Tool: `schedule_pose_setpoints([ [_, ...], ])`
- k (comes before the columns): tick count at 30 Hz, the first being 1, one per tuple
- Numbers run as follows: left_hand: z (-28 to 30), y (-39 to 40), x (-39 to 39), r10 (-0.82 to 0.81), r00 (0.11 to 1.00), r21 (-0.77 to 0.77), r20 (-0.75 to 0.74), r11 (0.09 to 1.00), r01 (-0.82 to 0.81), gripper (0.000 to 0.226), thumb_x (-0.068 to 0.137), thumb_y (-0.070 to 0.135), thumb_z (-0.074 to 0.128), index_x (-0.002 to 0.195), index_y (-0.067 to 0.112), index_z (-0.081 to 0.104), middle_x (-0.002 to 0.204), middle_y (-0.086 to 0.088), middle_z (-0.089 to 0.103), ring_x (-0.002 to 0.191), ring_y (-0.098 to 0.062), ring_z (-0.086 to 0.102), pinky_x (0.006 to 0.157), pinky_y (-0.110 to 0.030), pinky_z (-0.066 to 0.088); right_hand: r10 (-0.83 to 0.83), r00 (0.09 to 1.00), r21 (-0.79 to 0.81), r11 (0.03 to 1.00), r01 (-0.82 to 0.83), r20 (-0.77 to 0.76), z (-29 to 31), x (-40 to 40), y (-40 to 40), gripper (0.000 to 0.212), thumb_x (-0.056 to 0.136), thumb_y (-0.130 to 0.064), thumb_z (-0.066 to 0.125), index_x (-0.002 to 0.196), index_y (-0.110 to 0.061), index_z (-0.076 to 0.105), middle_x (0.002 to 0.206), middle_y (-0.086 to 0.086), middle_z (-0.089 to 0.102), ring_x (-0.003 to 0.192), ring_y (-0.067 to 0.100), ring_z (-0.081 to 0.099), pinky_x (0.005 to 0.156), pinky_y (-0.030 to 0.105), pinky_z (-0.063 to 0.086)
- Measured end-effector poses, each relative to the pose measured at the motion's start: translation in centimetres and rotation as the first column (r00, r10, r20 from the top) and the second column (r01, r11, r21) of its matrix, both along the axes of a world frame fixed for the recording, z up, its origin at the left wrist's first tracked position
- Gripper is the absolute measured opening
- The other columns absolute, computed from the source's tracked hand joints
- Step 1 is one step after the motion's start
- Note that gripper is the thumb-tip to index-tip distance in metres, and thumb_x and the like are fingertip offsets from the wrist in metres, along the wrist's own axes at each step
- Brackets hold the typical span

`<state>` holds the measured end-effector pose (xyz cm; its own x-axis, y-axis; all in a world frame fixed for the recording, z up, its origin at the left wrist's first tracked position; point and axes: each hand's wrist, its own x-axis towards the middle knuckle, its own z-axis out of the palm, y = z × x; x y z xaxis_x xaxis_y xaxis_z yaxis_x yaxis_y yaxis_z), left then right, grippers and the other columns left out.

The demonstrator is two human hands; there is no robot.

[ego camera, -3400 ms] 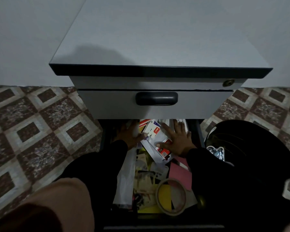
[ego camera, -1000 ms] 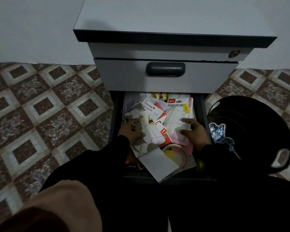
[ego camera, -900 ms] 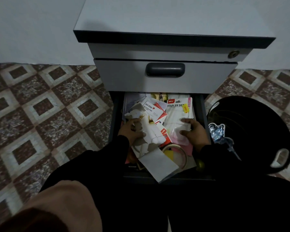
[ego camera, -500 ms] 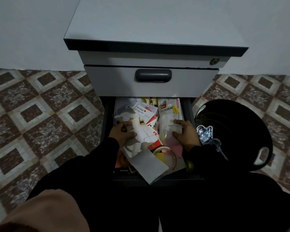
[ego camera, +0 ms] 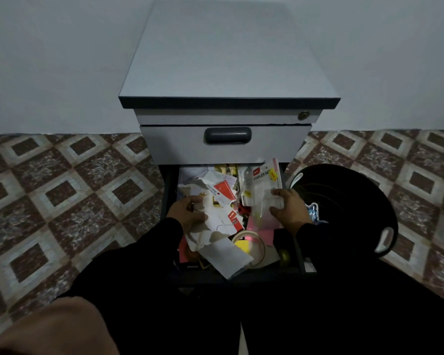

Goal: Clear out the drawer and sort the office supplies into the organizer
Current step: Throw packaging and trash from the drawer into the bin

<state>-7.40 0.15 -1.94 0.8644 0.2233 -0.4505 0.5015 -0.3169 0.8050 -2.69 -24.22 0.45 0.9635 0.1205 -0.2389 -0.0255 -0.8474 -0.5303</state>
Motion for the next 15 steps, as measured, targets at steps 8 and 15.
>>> schedule_pose_setpoints([
  [8,3.6,-1.6,-1.1,-0.078,0.996,0.122,0.037,0.990,0.073,0.049,0.078,-0.004,0.068,0.125,0.001,0.054,0.104,-0.013,0.054,0.097,-0.023,0.052,0.088,-0.026,0.041,0.046,0.999,-0.037,0.998,-0.046,-0.009,3.7,-2.0,-1.3,0.052,0.086,-0.013,0.062,0.135,-0.008,0.046,0.136,0.016,0.040,0.124,0.030,0.044,0.096,0.026,0.033],
  [15,7.1,-6.4,-0.8,-0.209,0.974,0.184,0.090,0.964,0.190,0.050,0.077,-0.002,0.069,0.125,0.007,0.056,0.120,-0.021,0.059,0.104,-0.027,0.056,0.085,-0.024,0.046,0.040,0.999,-0.028,0.999,-0.039,0.008,6.6,-3.5,-4.2,0.050,0.086,-0.012,0.060,0.134,-0.007,0.046,0.135,0.014,0.041,0.123,0.028,0.045,0.096,0.025,0.034],
])
